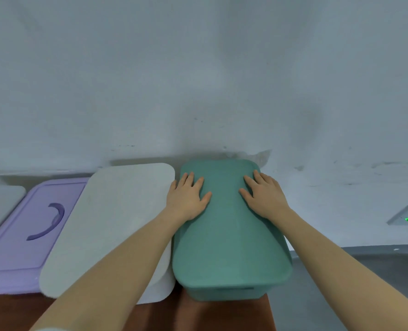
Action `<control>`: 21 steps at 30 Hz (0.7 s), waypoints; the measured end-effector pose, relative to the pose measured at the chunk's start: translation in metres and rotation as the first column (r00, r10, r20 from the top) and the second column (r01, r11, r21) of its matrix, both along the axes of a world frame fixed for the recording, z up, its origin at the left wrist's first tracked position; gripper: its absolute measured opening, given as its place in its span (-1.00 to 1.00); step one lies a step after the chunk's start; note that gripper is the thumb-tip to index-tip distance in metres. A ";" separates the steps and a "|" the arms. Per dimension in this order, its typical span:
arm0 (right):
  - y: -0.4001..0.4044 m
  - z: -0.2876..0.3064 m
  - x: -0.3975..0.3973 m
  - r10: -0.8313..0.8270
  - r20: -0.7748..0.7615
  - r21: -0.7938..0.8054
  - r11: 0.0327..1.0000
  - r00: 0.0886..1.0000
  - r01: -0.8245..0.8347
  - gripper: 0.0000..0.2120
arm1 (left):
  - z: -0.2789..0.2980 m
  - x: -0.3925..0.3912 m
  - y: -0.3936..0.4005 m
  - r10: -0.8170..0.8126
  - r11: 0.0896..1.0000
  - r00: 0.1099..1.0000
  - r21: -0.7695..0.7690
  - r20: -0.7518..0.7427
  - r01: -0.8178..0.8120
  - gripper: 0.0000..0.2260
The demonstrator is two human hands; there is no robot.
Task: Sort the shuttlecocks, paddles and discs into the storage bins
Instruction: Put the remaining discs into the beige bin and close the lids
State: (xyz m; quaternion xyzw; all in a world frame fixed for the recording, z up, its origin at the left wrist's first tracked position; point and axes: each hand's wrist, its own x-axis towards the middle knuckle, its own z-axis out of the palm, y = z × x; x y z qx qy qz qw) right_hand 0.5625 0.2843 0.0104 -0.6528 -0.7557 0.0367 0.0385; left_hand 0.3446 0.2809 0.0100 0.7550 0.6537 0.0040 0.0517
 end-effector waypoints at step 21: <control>0.040 -0.006 -0.002 -0.003 -0.080 0.001 1.000 0.997 0.003 -0.42 | -0.008 0.001 0.035 0.034 0.998 0.996 0.054 0.084 -0.039 -0.46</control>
